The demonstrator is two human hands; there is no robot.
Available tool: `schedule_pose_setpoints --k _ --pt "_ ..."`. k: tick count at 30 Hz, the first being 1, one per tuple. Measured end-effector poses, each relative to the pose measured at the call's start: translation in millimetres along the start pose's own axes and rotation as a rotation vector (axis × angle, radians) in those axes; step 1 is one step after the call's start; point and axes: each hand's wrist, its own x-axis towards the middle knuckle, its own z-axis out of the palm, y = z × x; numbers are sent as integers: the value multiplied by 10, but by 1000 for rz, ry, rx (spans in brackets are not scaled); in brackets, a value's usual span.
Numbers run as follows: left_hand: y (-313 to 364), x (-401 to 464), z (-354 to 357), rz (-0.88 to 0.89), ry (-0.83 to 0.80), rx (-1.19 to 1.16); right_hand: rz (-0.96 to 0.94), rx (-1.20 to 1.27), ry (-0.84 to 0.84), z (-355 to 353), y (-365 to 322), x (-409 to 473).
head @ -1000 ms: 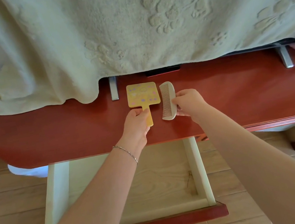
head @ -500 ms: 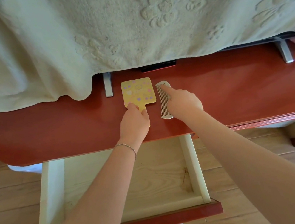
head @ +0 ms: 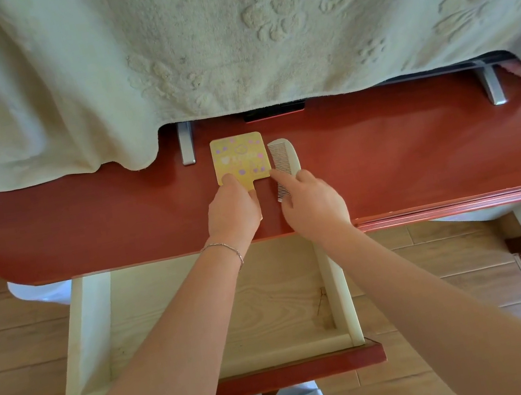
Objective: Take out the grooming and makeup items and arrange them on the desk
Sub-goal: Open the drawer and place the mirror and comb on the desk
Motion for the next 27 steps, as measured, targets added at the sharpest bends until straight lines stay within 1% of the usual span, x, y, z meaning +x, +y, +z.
schedule_pose_setpoints --k 2,6,8,10,11,14,16,19,21,23,25,27 --pt "-19 13 11 -7 1 4 -56 6 21 72 -15 -75" --pt "-34 -27 0 18 9 -28 -96 9 77 135 11 -176" --pt "-102 -109 -12 102 49 -56 -160 21 152 159 22 -278" --pt "-241 -235 -19 235 114 -81 -239 -15 230 211 25 -427" --pt "-335 -306 -21 307 141 -86 -271 -47 233 242 23 -513" --pt "-665 -536 -26 511 154 -31 -365 -105 186 330 29 -779" --pt "-896 -701 -28 581 104 34 -414 -137 135 382 23 -941" --pt "-1238 -968 -7 669 11 235 -457 -232 13 477 -38 -1168" --pt "-1440 -1112 17 693 -86 361 -484 -281 -87 539 -87 -1292" --pt "-1613 -1217 37 680 -180 437 -500 -339 -173 595 -119 -1392" --pt "-1729 -1299 37 662 -240 478 -499 -386 -233 633 -154 -1478" --pt "-1800 -1356 23 676 -265 473 -510 -406 -266 686 -168 -1550"
